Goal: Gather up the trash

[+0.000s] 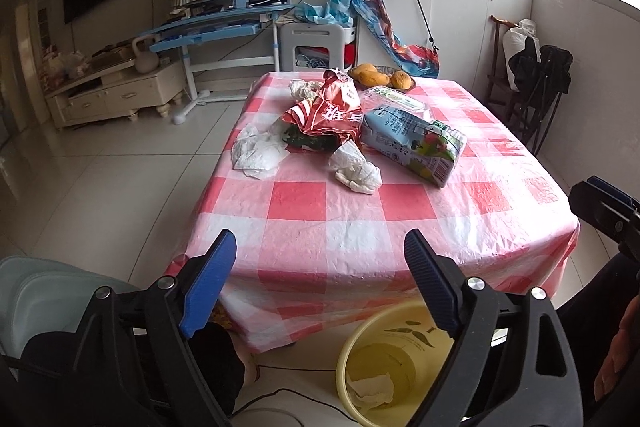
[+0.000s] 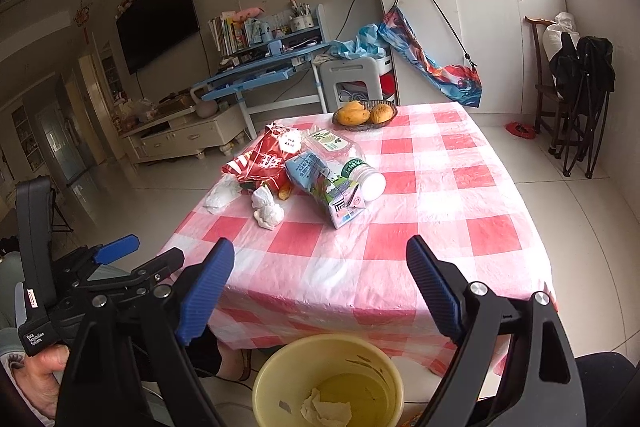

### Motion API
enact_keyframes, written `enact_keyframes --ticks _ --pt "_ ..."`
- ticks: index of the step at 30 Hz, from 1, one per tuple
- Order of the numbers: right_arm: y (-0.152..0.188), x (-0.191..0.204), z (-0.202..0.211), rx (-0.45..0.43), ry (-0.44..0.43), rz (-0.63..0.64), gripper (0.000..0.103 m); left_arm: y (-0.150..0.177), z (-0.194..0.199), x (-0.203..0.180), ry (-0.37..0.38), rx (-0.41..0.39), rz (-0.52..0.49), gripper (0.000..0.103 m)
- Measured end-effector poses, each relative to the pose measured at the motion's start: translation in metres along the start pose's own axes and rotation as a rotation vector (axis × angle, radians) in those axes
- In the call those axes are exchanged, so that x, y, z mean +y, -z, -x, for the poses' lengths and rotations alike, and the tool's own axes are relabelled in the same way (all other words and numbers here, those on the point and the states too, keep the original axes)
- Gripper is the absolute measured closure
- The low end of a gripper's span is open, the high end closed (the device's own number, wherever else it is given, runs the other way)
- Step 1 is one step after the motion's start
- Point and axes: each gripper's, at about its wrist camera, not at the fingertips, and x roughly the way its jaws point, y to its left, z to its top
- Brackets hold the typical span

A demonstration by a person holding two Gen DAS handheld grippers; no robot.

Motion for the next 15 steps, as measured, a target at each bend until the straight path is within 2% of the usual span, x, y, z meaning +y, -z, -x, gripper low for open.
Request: enact_keyframes --ticks 15 --pt "0.0017 0.0071 -0.0035 0.017 0.001 0.025 0.018 -0.0010 -0.0020 0.0108 -0.011 0.002 0.050 0.020"
